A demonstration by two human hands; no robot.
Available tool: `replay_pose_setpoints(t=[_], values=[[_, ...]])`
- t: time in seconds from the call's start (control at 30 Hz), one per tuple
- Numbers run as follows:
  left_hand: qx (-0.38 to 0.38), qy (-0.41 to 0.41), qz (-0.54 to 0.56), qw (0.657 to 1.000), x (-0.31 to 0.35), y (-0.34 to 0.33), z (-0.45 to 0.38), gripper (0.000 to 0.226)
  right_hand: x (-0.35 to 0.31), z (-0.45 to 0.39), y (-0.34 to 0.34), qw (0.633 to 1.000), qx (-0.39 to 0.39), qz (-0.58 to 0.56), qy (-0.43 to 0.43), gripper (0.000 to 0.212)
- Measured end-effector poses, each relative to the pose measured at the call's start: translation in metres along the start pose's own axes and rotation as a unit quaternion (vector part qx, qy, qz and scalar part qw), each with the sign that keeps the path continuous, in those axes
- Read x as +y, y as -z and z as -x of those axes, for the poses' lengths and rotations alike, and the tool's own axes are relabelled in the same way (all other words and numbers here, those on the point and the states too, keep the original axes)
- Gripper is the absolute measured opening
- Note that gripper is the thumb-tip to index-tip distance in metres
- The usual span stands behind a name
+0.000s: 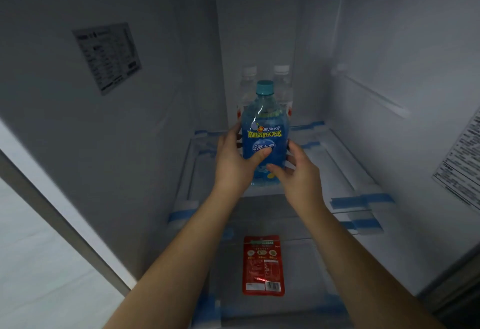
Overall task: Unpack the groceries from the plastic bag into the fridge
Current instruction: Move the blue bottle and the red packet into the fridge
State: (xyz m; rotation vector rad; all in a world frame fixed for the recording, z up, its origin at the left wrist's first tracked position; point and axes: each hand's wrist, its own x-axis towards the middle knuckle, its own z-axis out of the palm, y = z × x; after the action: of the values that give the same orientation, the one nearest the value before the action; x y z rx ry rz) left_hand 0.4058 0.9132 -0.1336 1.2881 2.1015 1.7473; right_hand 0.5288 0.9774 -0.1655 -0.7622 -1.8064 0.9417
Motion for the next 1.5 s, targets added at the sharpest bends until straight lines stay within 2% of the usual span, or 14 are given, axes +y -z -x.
replay_pose_setpoints(t=[0.47,0.6,0.77,0.87,1.03,1.2,1.33,1.5], values=[[-0.015,-0.012,-0.053,0.998,0.004,-0.003,-0.006,0.075,-0.008,-0.009,0.001,0.993,-0.027,0.115,0.001,0.063],[-0.030,-0.019,-0.050,0.998,0.005,0.001,-0.001,0.068,-0.018,-0.007,0.008,0.982,-0.072,0.177,-0.005,0.061],[-0.028,-0.021,-0.132,0.991,0.002,0.016,0.018,0.073,-0.031,0.002,0.029,0.959,-0.112,0.257,-0.047,0.060],[-0.038,-0.048,-0.206,0.977,-0.003,0.025,0.027,0.066,-0.038,0.007,0.045,0.943,-0.140,0.298,-0.054,0.058],[-0.084,-0.117,-0.316,0.938,-0.004,0.041,0.042,0.057,-0.045,0.026,0.058,0.922,-0.138,0.358,-0.060,0.058],[-0.135,-0.151,-0.395,0.896,-0.004,0.050,0.062,0.062,-0.056,0.061,0.044,0.887,-0.133,0.443,-0.001,0.053],[-0.182,-0.170,-0.408,0.879,-0.007,0.064,0.080,0.064,-0.059,0.088,0.032,0.866,-0.145,0.479,-0.002,0.055],[-0.186,-0.198,-0.403,0.874,-0.015,0.078,0.102,0.060,-0.055,0.118,0.028,0.857,-0.151,0.492,-0.012,0.055]])
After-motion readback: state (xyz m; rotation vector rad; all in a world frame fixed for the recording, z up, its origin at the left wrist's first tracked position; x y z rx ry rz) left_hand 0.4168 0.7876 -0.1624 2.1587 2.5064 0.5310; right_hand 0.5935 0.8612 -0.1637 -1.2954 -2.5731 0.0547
